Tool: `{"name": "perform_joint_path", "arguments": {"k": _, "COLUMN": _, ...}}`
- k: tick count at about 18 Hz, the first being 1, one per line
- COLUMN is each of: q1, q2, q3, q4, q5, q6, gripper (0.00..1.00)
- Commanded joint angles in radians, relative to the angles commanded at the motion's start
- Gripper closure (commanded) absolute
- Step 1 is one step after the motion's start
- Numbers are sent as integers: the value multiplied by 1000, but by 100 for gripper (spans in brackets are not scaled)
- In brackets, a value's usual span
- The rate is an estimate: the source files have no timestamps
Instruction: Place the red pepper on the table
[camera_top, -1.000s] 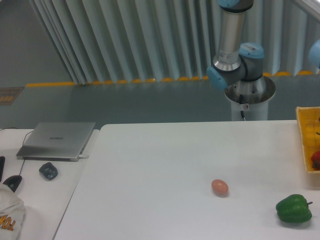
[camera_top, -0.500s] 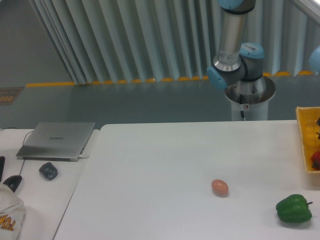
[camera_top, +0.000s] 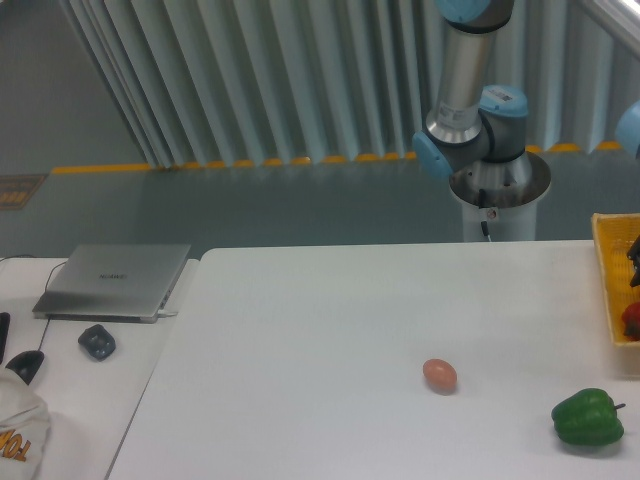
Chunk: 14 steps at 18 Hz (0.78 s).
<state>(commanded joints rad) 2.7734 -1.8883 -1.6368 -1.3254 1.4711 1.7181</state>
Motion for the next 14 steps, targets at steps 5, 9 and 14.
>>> {"name": "perform_joint_path", "arguments": {"k": 5, "q1": 0, "q2": -12, "q3": 5, "q4": 2, "q5": -2, "q6": 0, "gripper": 0}}
{"name": "perform_joint_path", "arguments": {"k": 9, "q1": 0, "q2": -17, "q3": -3, "q4": 5, "q5": -2, "q6": 0, "gripper": 0}}
{"name": "perform_joint_path", "arguments": {"k": 14, "q1": 2, "q2": -15, "q3": -8, "q4": 5, "q5": -2, "q6": 0, "gripper": 0}}
